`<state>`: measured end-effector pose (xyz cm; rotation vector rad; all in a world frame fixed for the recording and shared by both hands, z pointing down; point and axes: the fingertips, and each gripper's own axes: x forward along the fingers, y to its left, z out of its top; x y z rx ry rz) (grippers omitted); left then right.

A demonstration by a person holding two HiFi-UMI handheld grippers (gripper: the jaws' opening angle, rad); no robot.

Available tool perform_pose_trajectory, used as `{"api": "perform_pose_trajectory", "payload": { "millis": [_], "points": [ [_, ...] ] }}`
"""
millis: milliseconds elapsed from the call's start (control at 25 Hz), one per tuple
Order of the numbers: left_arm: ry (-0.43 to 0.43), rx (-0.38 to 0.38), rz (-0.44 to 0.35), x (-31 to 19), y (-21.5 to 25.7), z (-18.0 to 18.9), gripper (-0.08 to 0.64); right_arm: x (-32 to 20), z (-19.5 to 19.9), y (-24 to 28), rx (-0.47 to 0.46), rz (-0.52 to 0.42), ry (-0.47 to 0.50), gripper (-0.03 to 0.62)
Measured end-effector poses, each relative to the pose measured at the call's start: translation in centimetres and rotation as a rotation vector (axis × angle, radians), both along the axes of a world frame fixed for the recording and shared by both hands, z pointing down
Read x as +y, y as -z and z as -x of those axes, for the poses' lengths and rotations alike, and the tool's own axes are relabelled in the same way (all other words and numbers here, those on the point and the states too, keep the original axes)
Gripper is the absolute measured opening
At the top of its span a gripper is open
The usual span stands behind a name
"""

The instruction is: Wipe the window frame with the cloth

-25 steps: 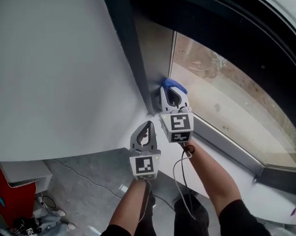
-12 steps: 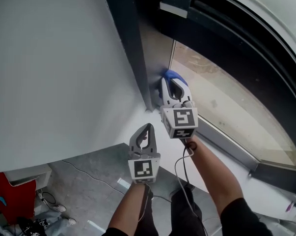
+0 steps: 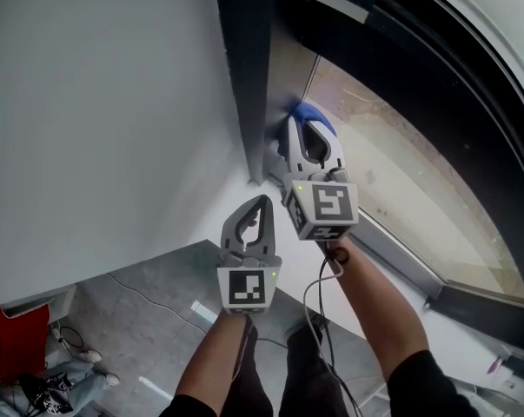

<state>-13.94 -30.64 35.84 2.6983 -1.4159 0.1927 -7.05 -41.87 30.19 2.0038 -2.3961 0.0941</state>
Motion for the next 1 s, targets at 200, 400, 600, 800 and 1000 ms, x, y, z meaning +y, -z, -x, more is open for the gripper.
{"api": "perform_pose_trajectory", "payload": {
  "millis": [200, 400, 600, 800, 1000],
  "points": [
    [-0.026, 0.014, 0.003, -0.1, 1.5, -0.8, 0.003, 0.1, 0.1, 1.6, -0.016, -0.001, 0.02, 0.023],
    [-0.045, -0.007, -0.04, -0.5, 2.9, -1.4, 0.003, -0.1, -0.1, 3.6, -0.026, -0.02, 0.018, 0.023],
    [-0.049, -0.018, -0.046, -0.3, 4.1, -1.4, 0.003, -0.2, -0.3, 6.1, -0.036, -0.026, -0.001, 0.023],
    [-0.05, -0.004, -0.069, -0.5, 6.1, -1.6, 0.003, 0.0, -0.3, 9.2, -0.03, -0.071, -0.004, 0.023],
    [-0.047, 0.001, -0.082, -0.8, 7.4, -2.0, 0.003, 0.0, -0.3, 12.9, -0.026, -0.115, 0.006, 0.023]
  ]
}}
